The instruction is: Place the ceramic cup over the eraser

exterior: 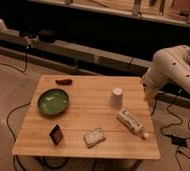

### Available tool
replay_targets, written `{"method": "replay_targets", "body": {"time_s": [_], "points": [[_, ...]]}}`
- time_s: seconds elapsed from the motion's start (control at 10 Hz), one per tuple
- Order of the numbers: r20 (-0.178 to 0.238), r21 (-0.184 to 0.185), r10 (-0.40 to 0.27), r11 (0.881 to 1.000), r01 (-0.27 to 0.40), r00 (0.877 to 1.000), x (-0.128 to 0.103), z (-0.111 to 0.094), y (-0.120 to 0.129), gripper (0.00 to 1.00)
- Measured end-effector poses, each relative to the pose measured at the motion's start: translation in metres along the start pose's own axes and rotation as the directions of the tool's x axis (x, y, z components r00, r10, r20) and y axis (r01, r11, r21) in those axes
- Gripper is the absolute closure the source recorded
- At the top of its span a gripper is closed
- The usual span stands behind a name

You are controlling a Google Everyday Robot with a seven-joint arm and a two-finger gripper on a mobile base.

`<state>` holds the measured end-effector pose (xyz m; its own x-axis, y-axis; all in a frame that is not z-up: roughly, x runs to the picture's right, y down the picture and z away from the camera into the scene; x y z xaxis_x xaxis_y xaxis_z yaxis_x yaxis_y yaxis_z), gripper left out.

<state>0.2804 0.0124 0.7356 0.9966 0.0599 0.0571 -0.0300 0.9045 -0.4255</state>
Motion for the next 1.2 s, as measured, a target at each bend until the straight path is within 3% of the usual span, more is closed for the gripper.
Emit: {"method": "replay_targets", "body": {"time_s": [0.5,0.7,1.2], "points": [[0.117,-0.008,0.025,1.0,-0.024,0.993,-0.015,0.036,-0.023,0.35],[0.176,-0.038,0.052,0.998,-0.046,0.983,-0.021,0.057,-0.028,0.35],[0.211,-0.094,0.007,0.995,0.013,0.977,-0.056,0.096,-0.031,0.35]]}}
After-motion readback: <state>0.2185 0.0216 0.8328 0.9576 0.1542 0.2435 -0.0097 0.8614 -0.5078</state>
